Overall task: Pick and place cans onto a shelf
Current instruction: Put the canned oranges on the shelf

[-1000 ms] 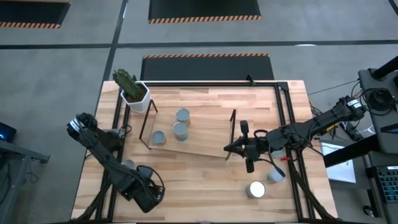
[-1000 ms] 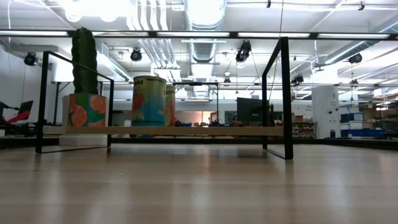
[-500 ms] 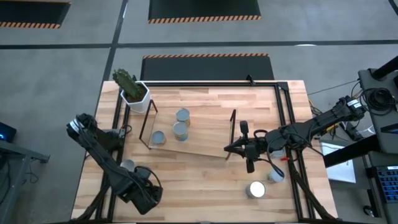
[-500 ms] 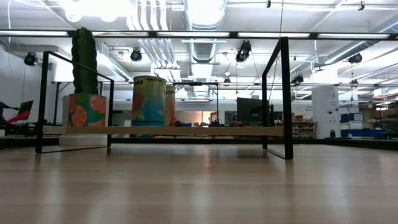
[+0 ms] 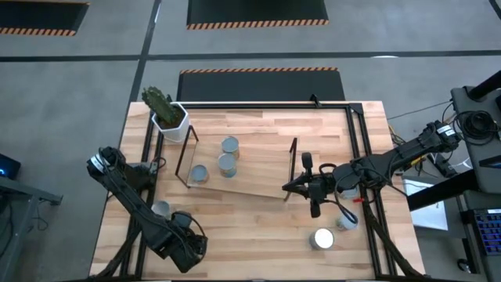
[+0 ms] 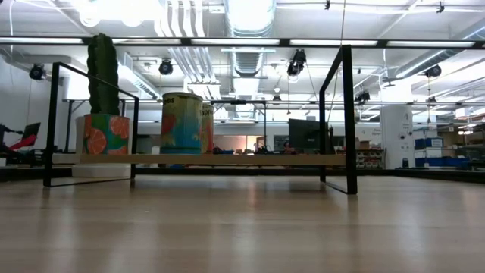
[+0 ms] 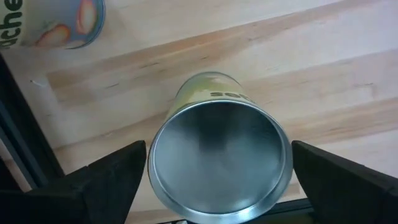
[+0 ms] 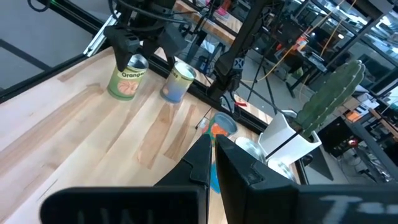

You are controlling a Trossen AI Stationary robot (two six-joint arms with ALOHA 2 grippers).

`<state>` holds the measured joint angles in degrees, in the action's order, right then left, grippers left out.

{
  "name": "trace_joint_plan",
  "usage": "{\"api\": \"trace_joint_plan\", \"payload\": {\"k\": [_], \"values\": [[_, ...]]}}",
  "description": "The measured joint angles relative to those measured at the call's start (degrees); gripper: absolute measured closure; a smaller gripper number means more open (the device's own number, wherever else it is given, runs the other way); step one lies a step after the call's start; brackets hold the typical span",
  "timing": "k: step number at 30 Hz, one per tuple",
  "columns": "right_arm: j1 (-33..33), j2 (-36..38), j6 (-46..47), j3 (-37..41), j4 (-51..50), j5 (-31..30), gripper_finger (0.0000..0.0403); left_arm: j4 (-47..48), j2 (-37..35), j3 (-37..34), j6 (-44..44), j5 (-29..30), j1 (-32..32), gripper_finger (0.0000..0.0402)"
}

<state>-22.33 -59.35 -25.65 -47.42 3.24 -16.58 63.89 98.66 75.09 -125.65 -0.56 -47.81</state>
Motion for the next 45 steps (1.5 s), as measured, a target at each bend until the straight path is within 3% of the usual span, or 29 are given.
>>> {"api": "trace_joint_plan", "payload": {"k": [9,15,21,27,31,38,45], "values": [[0.0,0.0,0.0,0.0,0.0,0.0,0.039,-0.5,0.3,0.0,2.7,-0.5,0.0,0.0093],[0.0,0.0,0.0,0.0,0.0,0.0,0.039,0.8,0.2,5.0,14.1,-0.2,1.1,0.0098],[0.0,0.1,0.0,0.0,0.0,-0.1,0.039,2.2,2.1,15.9,46.9,6.6,7.7,0.0074],[0.0,0.2,0.0,0.0,-0.5,-0.1,0.039,9.9,8.0,29.9,81.2,14.9,17.5,0.0083],[0.0,0.2,0.1,0.0,-1.9,-0.3,0.039,14.7,11.8,36.5,95.9,21.1,21.8,0.0096],[0.0,1.3,4.2,0.0,-6.4,-2.8,0.039,16.9,14.4,41.1,102.7,22.5,23.3,0.0122],[-0.8,2.8,13.2,-0.1,-13.0,-2.9,0.039,9.6,14.4,38.4,104.2,22.3,20.0,0.0135]]}}
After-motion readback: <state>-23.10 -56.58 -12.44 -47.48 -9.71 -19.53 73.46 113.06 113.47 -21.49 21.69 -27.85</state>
